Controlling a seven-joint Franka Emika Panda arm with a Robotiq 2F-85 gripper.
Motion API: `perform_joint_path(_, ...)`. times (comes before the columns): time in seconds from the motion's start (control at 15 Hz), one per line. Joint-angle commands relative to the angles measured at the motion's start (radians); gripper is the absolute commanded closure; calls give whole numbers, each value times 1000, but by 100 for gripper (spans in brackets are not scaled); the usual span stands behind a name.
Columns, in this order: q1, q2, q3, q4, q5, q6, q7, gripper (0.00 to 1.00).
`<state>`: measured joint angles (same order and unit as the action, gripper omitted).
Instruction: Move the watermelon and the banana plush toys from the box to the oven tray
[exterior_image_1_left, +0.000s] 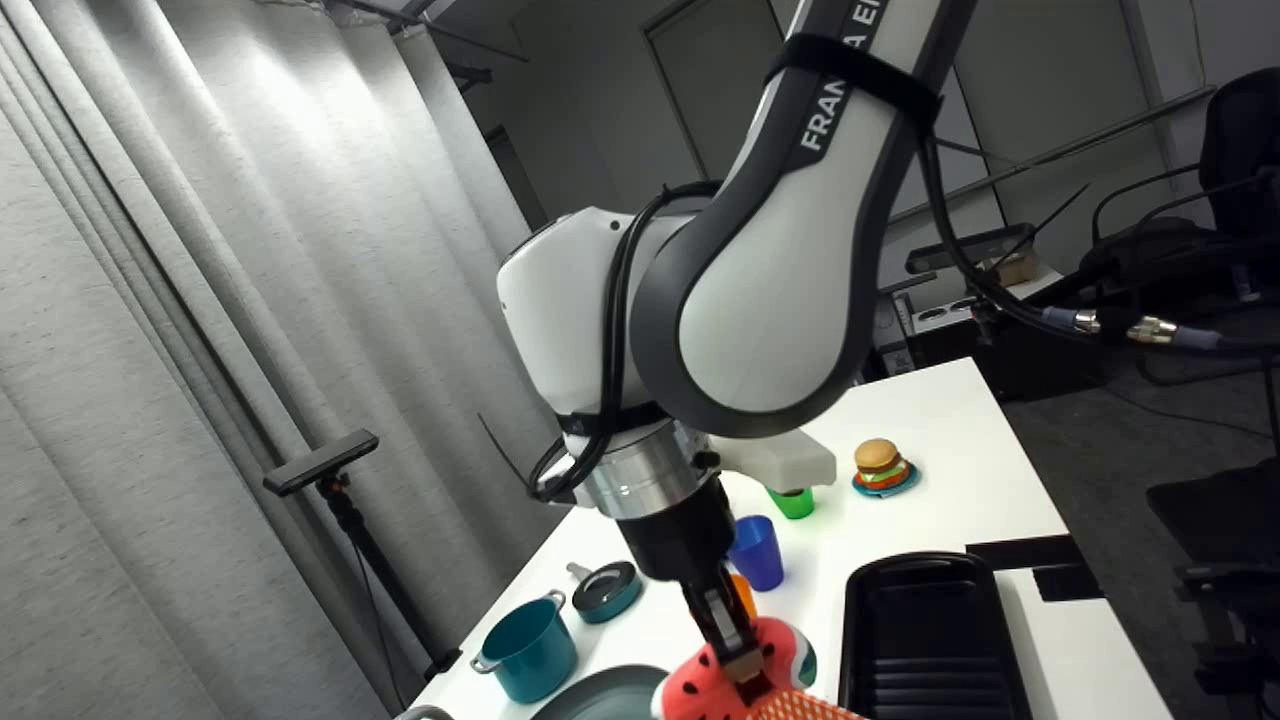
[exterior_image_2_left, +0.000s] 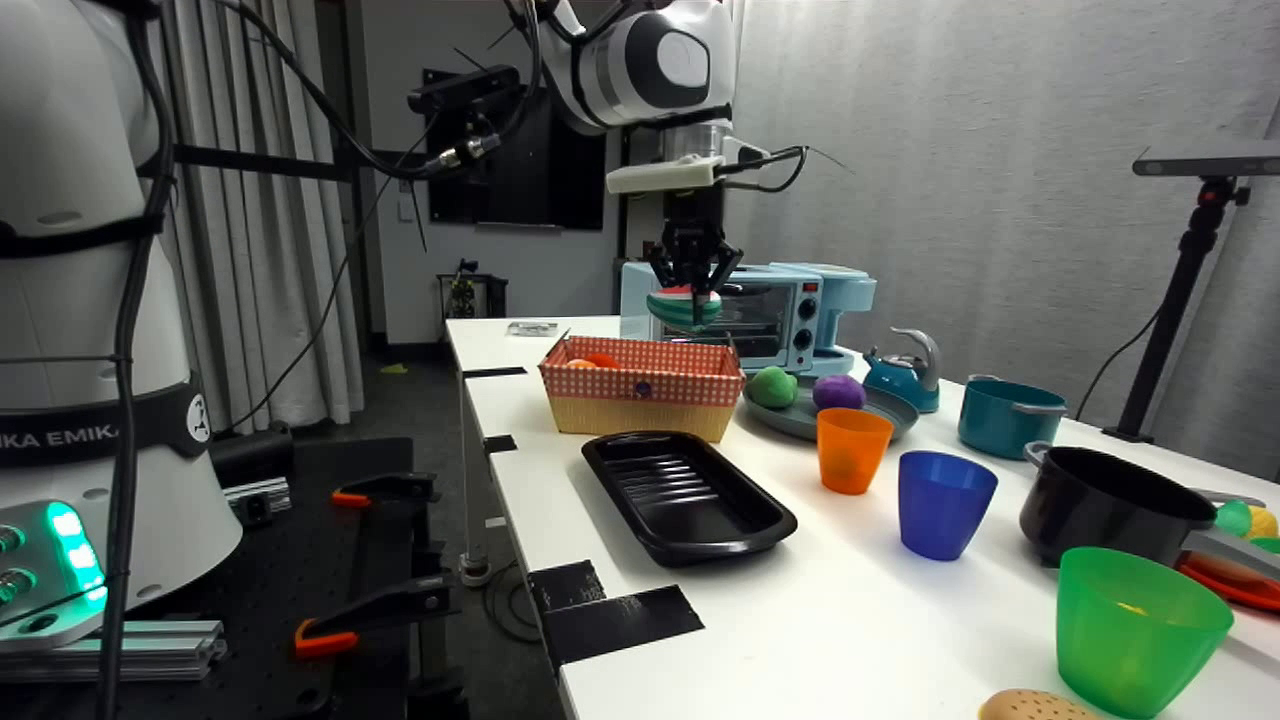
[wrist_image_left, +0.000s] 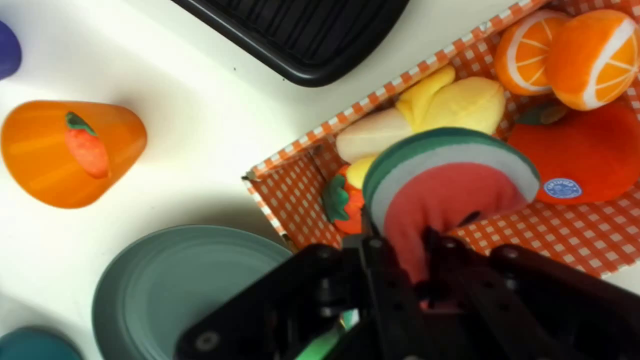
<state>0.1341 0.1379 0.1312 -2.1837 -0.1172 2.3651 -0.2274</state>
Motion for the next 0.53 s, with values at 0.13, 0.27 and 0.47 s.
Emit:
perform_joint_path(0.13, -46, -108, -41, -94, 6, -18, 8, 96)
perform_joint_path(0.27, -61, -124, -59, -118, 2, -18, 12, 96)
perform_joint_path(0.47, -83, -143, -84, -152, 2, -17, 11, 96)
